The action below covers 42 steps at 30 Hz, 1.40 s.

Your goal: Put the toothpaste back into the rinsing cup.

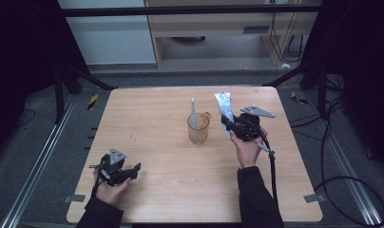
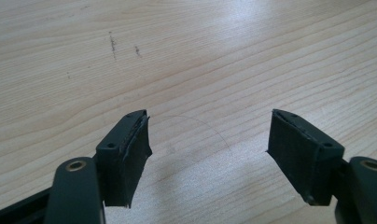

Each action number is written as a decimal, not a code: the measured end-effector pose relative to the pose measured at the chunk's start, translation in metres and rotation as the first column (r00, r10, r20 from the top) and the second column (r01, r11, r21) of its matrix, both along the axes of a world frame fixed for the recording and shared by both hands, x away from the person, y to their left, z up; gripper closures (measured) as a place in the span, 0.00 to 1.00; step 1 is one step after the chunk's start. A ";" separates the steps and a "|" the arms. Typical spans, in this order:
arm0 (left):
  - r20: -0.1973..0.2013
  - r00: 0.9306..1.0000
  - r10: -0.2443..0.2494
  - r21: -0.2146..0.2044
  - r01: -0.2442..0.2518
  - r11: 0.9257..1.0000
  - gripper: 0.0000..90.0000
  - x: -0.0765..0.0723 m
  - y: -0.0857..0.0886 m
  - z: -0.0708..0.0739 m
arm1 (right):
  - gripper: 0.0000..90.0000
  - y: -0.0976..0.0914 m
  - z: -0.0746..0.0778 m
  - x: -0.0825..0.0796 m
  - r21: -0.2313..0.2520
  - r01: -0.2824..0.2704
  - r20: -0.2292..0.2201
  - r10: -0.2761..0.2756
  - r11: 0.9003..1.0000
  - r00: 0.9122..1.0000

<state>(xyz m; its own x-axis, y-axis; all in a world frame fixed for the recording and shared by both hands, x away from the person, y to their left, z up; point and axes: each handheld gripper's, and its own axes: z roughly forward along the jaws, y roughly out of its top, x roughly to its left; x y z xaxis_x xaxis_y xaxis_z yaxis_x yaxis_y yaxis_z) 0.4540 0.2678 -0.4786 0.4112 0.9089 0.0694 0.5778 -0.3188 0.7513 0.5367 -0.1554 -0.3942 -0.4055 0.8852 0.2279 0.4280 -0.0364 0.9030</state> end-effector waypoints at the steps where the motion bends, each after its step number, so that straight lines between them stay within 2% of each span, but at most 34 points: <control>1: 0.005 1.000 0.004 -0.002 -0.004 1.000 0.32 0.000 0.000 0.000 | 0.76 0.001 0.000 0.002 0.009 0.003 0.002 -0.003 1.000 1.000; 6: 0.011 1.000 0.005 -0.008 -0.005 1.000 0.32 -0.001 0.001 0.002 | 0.76 0.007 0.003 0.014 0.028 0.020 0.025 -0.021 0.999 0.999; 17: 0.017 1.000 0.008 -0.015 -0.008 1.000 0.32 -0.001 0.001 0.003 | 0.75 0.023 0.007 0.033 0.057 0.026 0.042 -0.029 0.998 0.999; 27: 0.014 1.000 0.008 -0.017 -0.008 1.000 0.32 0.000 0.002 0.002 | 0.75 0.032 0.009 0.052 0.109 0.022 0.065 -0.029 0.994 0.997; 42: 0.016 1.000 0.009 -0.019 -0.008 1.000 0.32 0.000 0.002 0.002 | 0.75 0.049 0.001 0.065 0.128 0.008 0.072 -0.017 0.992 0.997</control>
